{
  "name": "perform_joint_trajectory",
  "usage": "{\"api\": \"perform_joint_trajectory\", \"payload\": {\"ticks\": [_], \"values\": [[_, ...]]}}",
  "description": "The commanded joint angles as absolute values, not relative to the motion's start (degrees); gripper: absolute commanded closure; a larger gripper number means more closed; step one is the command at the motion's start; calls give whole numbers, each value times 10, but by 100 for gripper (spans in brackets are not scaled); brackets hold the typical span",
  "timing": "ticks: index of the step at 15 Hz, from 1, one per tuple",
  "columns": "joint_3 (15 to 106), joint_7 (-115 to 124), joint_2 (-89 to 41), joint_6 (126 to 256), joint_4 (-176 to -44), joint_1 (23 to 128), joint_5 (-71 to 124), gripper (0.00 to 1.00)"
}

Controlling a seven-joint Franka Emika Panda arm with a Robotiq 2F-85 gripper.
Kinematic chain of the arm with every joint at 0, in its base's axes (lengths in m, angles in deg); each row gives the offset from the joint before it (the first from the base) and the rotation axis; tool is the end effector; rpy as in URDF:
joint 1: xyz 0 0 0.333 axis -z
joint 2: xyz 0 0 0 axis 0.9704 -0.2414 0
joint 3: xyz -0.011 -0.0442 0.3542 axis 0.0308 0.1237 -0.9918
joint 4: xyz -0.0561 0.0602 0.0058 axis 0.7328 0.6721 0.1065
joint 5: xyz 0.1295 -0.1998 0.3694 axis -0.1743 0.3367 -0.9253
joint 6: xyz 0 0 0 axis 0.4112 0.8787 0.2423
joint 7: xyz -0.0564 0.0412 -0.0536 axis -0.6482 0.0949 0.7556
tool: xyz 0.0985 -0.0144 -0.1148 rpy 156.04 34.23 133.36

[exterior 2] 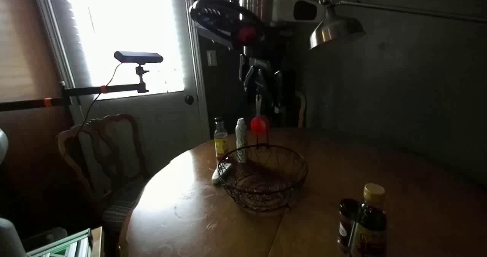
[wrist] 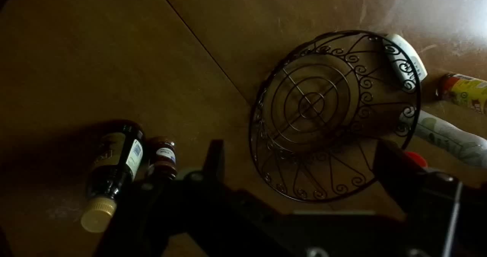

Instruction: Move the bottle with the yellow lid to the left.

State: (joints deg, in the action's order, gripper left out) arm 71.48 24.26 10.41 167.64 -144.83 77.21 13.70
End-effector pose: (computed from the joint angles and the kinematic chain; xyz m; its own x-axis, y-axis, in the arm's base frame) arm 0.4826 -0.1243 0.4790 0.9950 -0.0711 0.0701 -0.0538 -0.9732 -0.2237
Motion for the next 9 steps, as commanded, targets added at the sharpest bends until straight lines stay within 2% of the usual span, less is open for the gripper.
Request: {"api": "perform_joint_trajectory", "payload": {"ticks": [1,6,9], "values": [[700,247,102,1674,-1447,789,132,0],[700,247,102,1674,-1447,789,132,0],[703,236,73,1761,-1439,803,135,0]]}}
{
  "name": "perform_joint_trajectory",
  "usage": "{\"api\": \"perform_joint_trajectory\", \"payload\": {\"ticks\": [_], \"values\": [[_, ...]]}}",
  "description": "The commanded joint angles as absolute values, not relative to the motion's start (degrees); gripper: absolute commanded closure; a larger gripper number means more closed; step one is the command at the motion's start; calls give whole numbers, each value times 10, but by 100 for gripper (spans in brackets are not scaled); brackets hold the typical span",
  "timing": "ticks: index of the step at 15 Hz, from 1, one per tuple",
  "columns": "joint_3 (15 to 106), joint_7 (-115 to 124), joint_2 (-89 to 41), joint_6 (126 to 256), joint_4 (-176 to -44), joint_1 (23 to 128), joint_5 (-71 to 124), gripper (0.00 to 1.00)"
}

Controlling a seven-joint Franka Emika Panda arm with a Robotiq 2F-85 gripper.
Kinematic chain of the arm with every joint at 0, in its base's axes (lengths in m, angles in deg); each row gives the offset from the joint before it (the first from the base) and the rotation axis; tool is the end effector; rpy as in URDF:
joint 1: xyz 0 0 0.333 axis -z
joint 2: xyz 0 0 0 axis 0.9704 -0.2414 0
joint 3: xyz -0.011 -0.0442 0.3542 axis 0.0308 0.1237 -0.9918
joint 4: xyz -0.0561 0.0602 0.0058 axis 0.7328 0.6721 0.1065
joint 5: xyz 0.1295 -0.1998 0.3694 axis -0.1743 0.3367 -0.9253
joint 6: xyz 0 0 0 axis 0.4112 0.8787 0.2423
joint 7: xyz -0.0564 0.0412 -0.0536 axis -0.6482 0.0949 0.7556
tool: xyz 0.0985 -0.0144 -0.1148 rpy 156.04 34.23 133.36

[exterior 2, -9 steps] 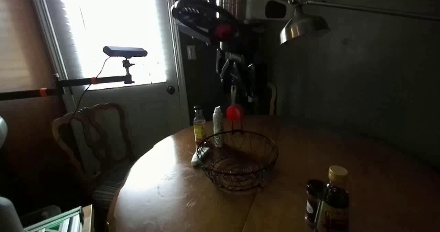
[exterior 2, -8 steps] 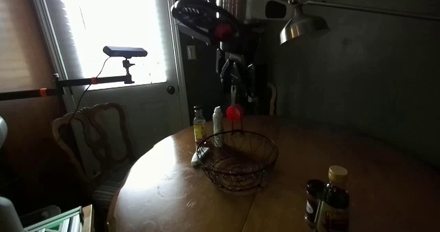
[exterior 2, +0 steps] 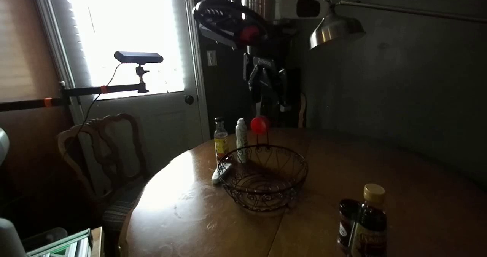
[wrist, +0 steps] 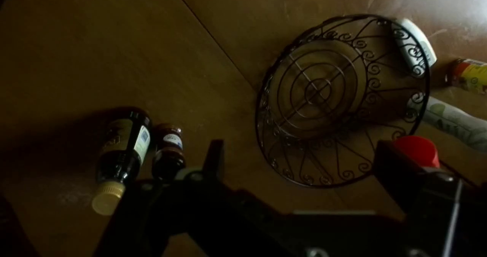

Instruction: Move the bottle with the yellow lid to the left.

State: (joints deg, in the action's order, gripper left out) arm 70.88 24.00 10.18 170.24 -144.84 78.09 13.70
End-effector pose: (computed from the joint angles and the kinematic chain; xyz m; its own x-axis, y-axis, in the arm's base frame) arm 0.4886 -0.1296 0.4814 0.9901 -0.0898 0.1077 -0.0657 -0.9756 -0.2095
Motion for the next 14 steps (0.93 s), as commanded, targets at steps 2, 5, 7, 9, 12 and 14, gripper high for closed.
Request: {"api": "perform_joint_trajectory", "payload": {"ticks": [2,5,7,9,12,14], "values": [[706,234,50,1816,-1433,815,142,0],[704,221,11,1889,-1434,834,163,0],[703,218,-17,1933,-1435,841,166,0],[699,207,-44,1969,-1435,848,182,0],[696,185,-80,2013,-1431,853,209,0],[696,167,-99,2027,-1427,856,230,0]]}}
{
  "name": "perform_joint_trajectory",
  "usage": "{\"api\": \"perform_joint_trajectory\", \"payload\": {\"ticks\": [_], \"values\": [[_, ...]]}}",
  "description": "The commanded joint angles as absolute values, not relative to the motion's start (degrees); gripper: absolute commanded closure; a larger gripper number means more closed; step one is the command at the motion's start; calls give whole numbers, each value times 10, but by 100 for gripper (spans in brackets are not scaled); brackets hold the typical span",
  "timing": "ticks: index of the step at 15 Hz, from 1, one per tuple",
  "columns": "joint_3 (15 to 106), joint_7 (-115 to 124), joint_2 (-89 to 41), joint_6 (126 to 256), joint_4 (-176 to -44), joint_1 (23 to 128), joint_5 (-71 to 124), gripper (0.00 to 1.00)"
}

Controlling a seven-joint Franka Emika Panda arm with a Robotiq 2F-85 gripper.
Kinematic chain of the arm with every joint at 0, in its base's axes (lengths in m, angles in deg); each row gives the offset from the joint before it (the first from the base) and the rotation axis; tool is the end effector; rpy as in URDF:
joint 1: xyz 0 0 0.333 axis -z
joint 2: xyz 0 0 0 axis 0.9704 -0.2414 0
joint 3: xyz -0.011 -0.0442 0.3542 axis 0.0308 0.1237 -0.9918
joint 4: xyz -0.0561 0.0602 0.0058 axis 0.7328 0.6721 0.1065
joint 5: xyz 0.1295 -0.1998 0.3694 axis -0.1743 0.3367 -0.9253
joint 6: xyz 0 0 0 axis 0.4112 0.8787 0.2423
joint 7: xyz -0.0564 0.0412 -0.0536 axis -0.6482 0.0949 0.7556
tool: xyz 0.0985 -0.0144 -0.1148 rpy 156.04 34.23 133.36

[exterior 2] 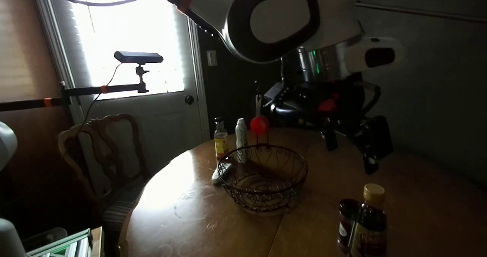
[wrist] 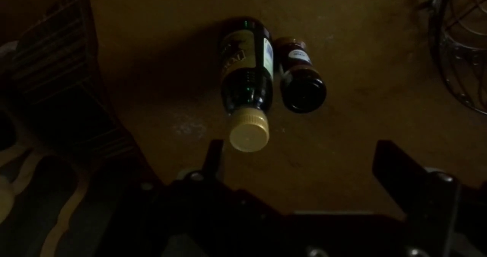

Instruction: Move the bottle with the yellow lid to the left.

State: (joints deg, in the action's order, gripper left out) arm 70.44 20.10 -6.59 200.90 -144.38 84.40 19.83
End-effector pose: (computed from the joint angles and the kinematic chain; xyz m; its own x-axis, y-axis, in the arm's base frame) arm 0.5622 -0.2273 0.3860 0.9215 -0.2238 0.3173 -0.2384 -0.9711 0.0072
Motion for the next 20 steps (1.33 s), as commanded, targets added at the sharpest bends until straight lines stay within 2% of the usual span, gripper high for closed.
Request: {"api": "perform_joint_trajectory", "payload": {"ticks": [1,8,11,13,15,16,17,19,20], "values": [[697,159,-107,2032,-1424,858,238,0],[695,157,-145,2037,-1411,867,224,0],[691,164,-155,2049,-1407,870,211,6],[690,162,-161,2052,-1405,871,214,31],[690,161,-166,2053,-1401,872,216,28],[689,161,-169,2055,-1400,873,217,39],[689,163,-172,2059,-1398,873,217,34],[689,163,-177,2067,-1395,874,216,37],[688,164,-179,2072,-1394,875,214,34]]}}
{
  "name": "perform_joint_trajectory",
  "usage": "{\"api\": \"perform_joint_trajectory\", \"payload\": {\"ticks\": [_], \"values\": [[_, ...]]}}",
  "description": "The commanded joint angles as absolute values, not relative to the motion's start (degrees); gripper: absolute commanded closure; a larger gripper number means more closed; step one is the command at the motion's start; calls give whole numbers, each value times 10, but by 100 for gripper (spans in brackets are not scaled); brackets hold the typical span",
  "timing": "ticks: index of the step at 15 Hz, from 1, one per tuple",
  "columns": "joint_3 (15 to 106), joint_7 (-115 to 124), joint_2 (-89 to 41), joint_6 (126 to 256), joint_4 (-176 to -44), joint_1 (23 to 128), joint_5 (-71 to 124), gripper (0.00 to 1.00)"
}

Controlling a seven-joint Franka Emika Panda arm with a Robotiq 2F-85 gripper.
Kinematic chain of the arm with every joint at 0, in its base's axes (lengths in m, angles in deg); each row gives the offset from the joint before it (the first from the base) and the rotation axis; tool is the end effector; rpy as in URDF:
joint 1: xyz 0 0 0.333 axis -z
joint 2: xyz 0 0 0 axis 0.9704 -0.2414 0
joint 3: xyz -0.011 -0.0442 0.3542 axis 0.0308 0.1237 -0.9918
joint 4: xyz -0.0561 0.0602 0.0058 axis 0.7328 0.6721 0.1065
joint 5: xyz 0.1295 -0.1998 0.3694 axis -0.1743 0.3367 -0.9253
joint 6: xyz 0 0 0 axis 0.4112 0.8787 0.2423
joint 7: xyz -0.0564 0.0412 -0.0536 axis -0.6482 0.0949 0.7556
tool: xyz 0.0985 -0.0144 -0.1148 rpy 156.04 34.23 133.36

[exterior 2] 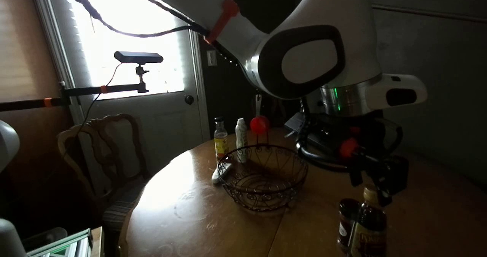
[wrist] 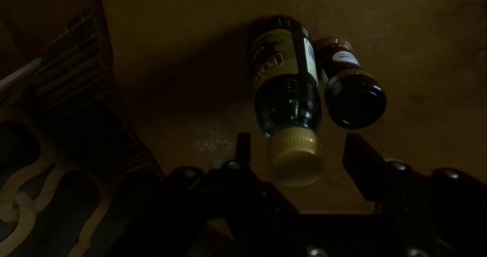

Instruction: Move the bottle with the yellow lid to the left.

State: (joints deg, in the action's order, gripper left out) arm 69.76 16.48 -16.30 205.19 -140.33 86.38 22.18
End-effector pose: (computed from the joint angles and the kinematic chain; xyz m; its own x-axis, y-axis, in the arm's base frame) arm 0.5902 -0.2535 0.3291 0.9195 -0.2641 0.2911 -0.2922 -0.9547 0.0570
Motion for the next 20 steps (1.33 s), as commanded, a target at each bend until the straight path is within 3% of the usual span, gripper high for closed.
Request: {"api": "perform_joint_trajectory", "payload": {"ticks": [1,4,6,9,15,20], "values": [[688,163,-182,2077,-1394,876,214,35],[688,160,-187,2085,-1394,876,218,36],[688,158,-189,2084,-1395,876,223,63],[689,151,-180,2068,-1395,872,231,87],[711,42,-113,1998,-1401,850,354,87],[676,70,2,1841,-1424,848,365,87]]}}
